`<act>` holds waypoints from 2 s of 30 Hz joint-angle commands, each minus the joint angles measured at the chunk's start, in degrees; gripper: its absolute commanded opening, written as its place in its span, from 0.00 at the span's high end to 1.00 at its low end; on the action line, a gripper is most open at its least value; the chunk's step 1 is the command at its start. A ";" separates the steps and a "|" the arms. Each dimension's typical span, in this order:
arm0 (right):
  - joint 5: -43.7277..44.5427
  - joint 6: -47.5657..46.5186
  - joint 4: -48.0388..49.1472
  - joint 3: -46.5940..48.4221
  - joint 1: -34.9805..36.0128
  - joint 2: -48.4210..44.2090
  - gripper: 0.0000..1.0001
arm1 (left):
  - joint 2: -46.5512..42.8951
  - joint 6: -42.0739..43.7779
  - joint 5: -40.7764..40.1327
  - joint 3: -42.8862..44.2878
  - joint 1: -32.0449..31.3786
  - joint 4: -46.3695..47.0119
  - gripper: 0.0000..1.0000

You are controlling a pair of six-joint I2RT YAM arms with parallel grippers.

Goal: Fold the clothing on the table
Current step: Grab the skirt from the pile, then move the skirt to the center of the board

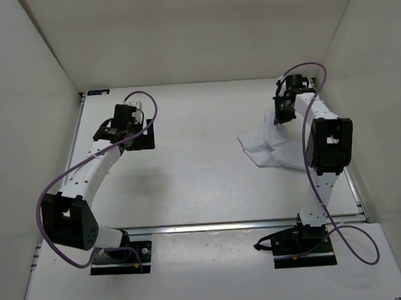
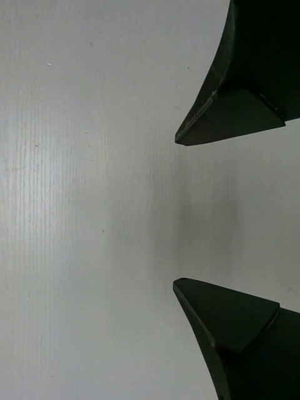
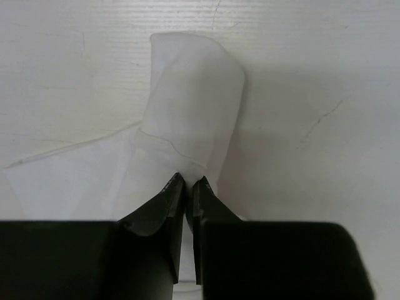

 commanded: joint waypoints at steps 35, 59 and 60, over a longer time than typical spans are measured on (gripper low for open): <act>-4.23 9.60 13.06 -34.26 -6.38 -43.50 1.00 | 4.47 0.99 9.67 4.29 -3.03 5.34 0.01; -44.98 27.52 19.67 32.94 18.58 -12.09 1.00 | 1.23 -7.27 5.29 1.93 7.69 7.79 0.02; -46.31 28.66 23.21 26.19 18.41 -14.72 1.00 | 1.05 -7.01 3.53 2.10 7.95 7.53 0.01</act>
